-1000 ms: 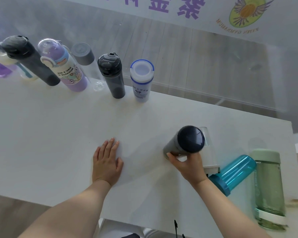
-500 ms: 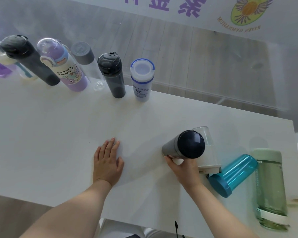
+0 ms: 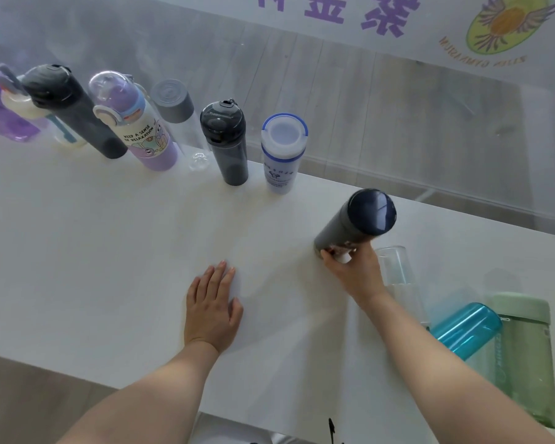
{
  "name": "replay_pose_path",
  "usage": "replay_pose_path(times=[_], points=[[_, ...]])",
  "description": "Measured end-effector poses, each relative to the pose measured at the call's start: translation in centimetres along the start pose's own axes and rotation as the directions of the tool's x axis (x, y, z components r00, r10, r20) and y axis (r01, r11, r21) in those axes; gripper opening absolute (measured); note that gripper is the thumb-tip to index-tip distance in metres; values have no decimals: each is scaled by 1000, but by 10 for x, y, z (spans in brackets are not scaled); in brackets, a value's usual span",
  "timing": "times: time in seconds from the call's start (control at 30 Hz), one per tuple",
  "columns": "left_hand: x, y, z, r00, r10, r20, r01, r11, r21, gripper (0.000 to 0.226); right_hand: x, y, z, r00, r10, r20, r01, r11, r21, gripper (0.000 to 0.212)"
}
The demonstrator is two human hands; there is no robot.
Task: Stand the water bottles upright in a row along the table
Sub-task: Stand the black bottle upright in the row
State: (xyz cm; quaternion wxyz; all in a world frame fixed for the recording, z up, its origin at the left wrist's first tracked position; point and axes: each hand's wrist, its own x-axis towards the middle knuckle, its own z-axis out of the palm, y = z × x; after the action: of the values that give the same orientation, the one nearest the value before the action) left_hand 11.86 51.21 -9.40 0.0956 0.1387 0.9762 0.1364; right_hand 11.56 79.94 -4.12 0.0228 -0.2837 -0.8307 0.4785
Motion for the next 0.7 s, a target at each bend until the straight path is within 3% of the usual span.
replay_pose_path(times=[0.17,0.7], points=[[1,-1,2,1000,-7,3,7,1000,-10,60,41,-21,4,999,-30,-31,30,1000,9,64],[1,-1,3,1000,-2,2,2,1000,-4,60,106,-46,11,999,-33,-8,33,999,17,57]])
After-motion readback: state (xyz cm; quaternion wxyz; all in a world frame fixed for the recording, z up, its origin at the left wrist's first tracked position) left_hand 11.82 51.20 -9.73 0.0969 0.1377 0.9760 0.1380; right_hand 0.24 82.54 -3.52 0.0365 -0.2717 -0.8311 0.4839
